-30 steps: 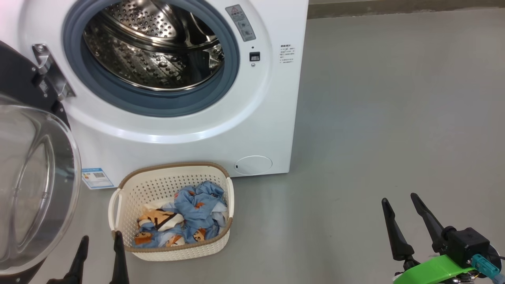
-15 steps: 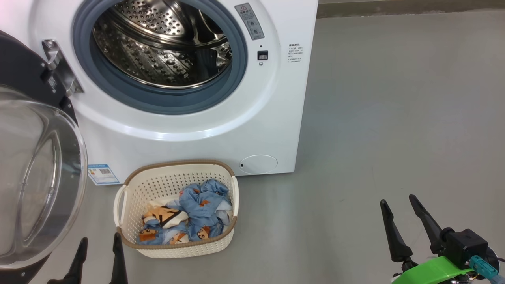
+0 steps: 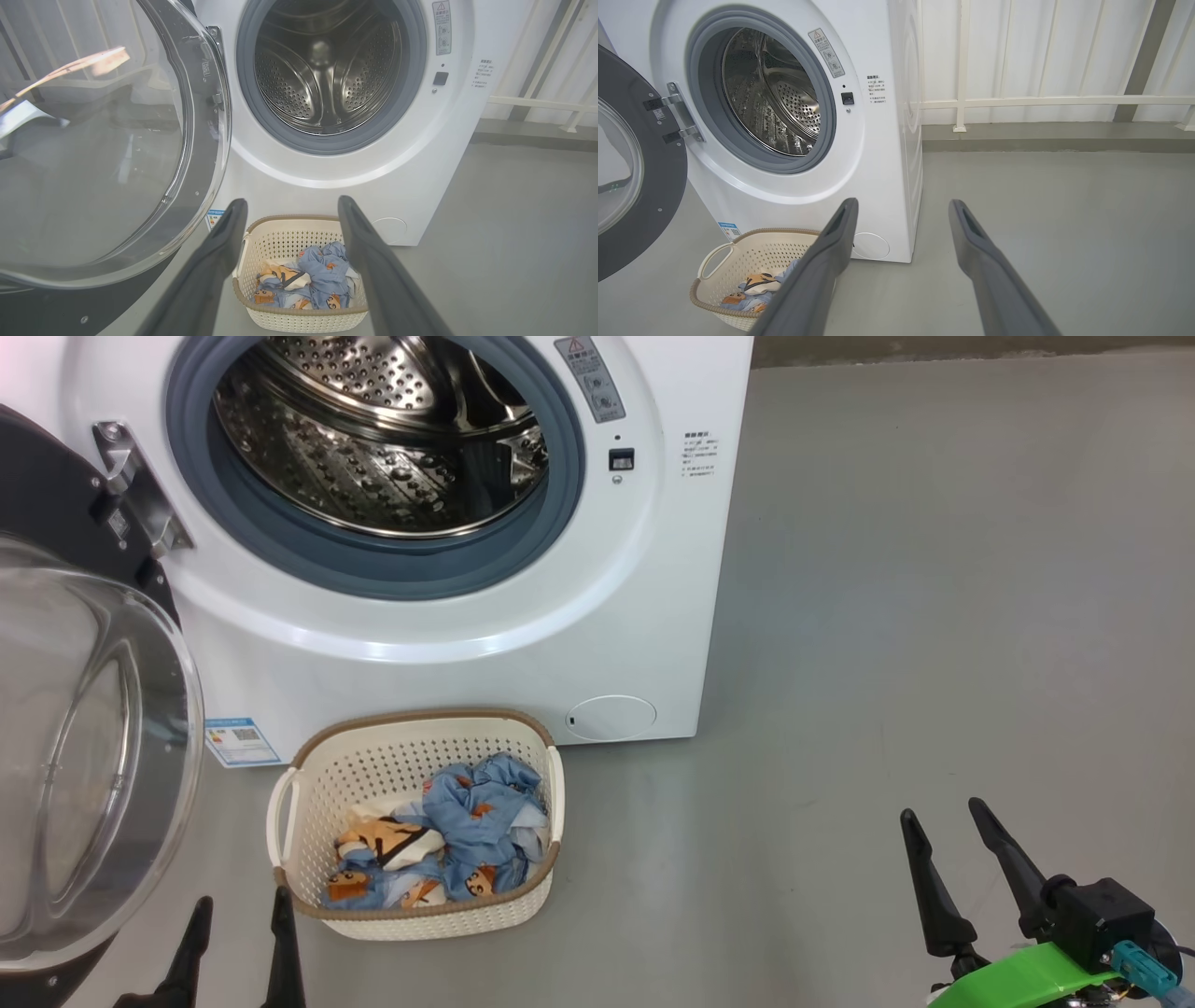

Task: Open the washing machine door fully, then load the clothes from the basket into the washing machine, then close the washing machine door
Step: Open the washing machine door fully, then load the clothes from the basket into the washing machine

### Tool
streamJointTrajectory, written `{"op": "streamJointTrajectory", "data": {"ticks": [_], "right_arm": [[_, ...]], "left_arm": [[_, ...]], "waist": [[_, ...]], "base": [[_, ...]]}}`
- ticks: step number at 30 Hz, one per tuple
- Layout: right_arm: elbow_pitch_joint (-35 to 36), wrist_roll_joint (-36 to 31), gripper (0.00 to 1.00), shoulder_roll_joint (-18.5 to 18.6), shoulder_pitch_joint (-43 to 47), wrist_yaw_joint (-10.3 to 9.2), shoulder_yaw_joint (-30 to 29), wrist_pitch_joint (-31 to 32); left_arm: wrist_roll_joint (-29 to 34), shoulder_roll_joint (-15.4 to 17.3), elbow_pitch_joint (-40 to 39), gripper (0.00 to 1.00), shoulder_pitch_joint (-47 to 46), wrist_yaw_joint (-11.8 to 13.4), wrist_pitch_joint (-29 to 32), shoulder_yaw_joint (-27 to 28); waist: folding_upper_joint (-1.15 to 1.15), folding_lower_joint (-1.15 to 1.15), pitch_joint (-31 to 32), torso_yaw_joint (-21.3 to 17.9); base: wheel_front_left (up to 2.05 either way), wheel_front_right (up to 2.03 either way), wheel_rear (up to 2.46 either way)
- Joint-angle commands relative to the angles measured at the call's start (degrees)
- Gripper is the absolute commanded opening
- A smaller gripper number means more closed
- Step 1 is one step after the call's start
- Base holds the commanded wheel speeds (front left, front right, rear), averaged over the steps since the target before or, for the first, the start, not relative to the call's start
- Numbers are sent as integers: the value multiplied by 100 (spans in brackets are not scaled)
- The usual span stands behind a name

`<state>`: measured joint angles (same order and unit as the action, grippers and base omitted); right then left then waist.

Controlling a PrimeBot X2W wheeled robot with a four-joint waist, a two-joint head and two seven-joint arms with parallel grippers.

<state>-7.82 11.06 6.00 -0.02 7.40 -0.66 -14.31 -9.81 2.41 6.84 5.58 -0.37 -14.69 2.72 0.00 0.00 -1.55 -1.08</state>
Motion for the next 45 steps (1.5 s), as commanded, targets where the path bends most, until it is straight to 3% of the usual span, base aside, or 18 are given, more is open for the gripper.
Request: {"op": "streamJointTrajectory", "data": {"ticks": [1,32,45], "right_arm": [[122,-51,100,70,-108,9,115,-69],[71,-76,100,59,-117,9,82,-69],[93,-54,100,72,-160,9,102,-69]], "left_arm": [[73,69,-106,100,-261,-16,-30,195],[109,54,35,100,-365,-148,-30,242],[79,51,52,100,-478,-77,-30,358]], "waist": [[0,0,-7,0],[0,0,-33,60],[0,0,-170,108]], "base": [[0,0,0],[3,-2,0],[136,-134,-1]]}}
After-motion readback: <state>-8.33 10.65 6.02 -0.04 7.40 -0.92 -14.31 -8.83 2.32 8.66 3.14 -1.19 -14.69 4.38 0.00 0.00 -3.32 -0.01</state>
